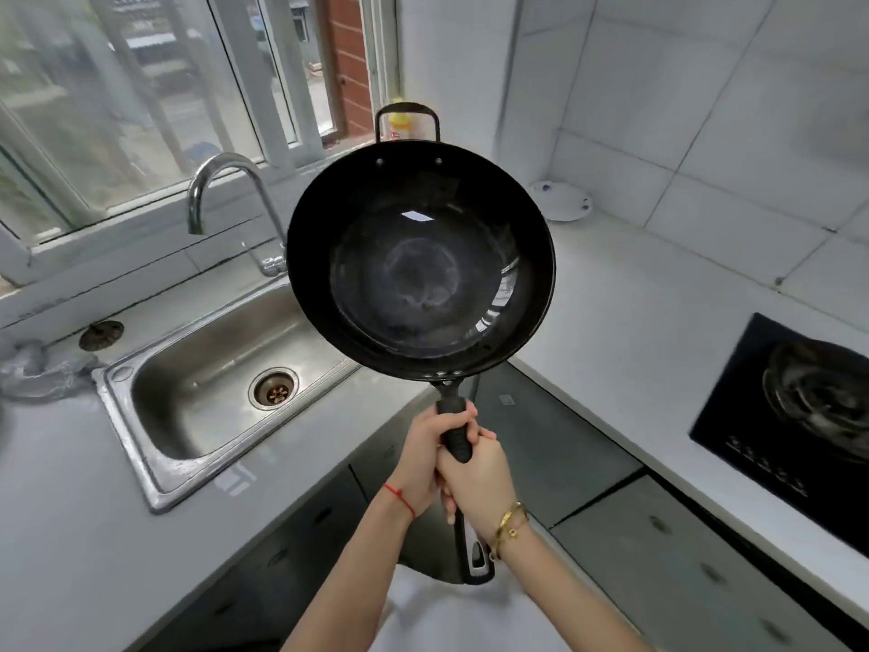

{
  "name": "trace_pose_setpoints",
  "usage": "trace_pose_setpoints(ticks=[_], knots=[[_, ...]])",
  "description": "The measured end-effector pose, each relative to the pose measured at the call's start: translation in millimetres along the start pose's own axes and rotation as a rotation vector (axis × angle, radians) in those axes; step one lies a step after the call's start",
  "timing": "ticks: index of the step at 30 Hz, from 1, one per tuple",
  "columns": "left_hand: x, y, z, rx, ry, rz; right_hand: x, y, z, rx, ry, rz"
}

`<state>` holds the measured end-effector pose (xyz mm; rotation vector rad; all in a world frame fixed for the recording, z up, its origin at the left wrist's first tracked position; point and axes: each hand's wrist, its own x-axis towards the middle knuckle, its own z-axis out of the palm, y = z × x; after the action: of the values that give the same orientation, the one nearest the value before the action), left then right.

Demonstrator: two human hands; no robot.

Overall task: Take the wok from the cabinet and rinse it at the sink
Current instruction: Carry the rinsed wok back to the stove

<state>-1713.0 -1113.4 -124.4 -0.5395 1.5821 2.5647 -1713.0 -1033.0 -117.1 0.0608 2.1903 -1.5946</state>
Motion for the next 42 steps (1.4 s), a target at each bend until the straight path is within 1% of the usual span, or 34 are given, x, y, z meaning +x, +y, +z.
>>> trace_pose_setpoints(ticks=[3,8,14,23,32,37,42], knots=[[9,-2,9,0.013,-0.061,-0.048,3,3,-7,0.036,0.059,0.012],[20,-1,14,0.085,-0.161,-0.136,-1,2,-8,0.069,0.206,0.051],[12,0,19,0.170,-0.318,-0.253,-21,6,-1,0.239,0.352,0.131],[-10,-26,39,0.308,-0.627,-0.415,-66,32,-3,0.333,0.650,0.219],[-44,-74,101,0.405,-0.885,-0.530,-115,66,-40,0.440,0.951,0.274],[-75,-110,153,0.464,-1.015,-0.578,-149,99,-82,0.467,1.104,0.289],[-129,-152,219,0.490,-1.110,-0.628,-207,133,-136,0.521,1.206,0.278]])
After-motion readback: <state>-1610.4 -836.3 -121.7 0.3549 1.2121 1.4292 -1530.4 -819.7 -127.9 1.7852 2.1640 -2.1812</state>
